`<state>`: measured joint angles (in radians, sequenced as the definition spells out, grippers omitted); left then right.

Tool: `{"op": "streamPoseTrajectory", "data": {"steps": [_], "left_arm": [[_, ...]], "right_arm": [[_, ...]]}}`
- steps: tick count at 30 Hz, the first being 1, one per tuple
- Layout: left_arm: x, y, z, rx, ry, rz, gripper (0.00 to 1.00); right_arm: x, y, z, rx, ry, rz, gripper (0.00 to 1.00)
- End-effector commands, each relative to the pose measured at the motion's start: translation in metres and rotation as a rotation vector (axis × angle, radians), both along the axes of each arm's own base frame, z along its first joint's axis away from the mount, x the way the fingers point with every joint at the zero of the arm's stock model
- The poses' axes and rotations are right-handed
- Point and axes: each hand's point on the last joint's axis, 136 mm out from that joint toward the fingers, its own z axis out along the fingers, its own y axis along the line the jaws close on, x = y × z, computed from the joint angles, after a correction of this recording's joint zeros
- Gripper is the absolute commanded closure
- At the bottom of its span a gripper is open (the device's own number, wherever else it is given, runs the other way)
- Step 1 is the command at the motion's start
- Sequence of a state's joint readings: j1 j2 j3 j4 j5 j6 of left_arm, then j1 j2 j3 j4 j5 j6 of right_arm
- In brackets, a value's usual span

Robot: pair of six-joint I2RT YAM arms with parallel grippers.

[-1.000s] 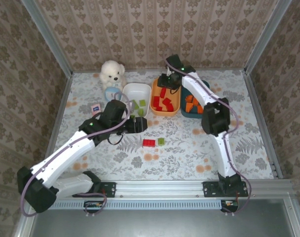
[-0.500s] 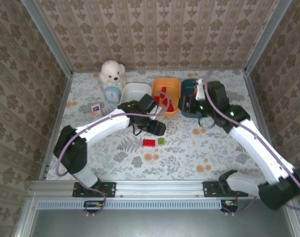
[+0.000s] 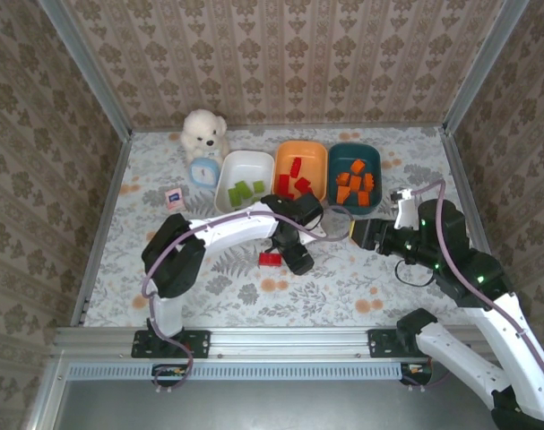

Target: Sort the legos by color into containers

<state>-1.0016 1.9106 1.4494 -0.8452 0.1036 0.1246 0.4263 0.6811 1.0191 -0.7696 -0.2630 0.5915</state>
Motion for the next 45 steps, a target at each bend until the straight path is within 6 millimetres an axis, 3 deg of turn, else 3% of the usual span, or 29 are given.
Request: {"op": "streamPoseTrajectory", "data": {"steps": [1,8,15,21,23,31,36,41,45], "left_arm": [[0.001,0.008,-0.007,0.057,-0.031,-0.144,0.19],[0.016,0.002,-0.029,0.120,-0.103,-0.139,0.19],[0.019,0.001,-0.039,0.148,-0.112,-0.139,0.20],[0.016,-0.001,-0.044,0.140,-0.086,-0.140,0.42],[0.015,-0.002,-0.044,0.137,-0.076,-0.137,0.55],[0.019,0.000,-0.042,0.135,-0.073,-0.092,0.63],[0.034,-0.004,-0.017,0.073,-0.100,0.010,0.68],[0.077,0.001,0.048,-0.121,-0.149,0.235,0.69],[0.117,0.021,0.091,-0.257,-0.161,0.406,0.69]], "right_arm": [[-0.009,-0.001,0.005,0.029,0.019,-0.002,0.42],[-0.017,0.019,0.031,0.155,-0.009,0.094,0.32],[-0.020,0.019,0.028,0.167,0.021,0.095,0.31],[-0.016,0.021,0.028,0.165,0.026,0.095,0.31],[-0.015,0.021,0.026,0.162,0.029,0.094,0.31],[-0.013,0.022,0.024,0.156,0.033,0.092,0.31],[-0.013,0.023,0.028,0.157,0.023,0.103,0.31],[-0.014,0.023,0.029,0.151,0.015,0.110,0.31],[-0.010,0.026,0.027,0.155,0.020,0.117,0.31]]}}
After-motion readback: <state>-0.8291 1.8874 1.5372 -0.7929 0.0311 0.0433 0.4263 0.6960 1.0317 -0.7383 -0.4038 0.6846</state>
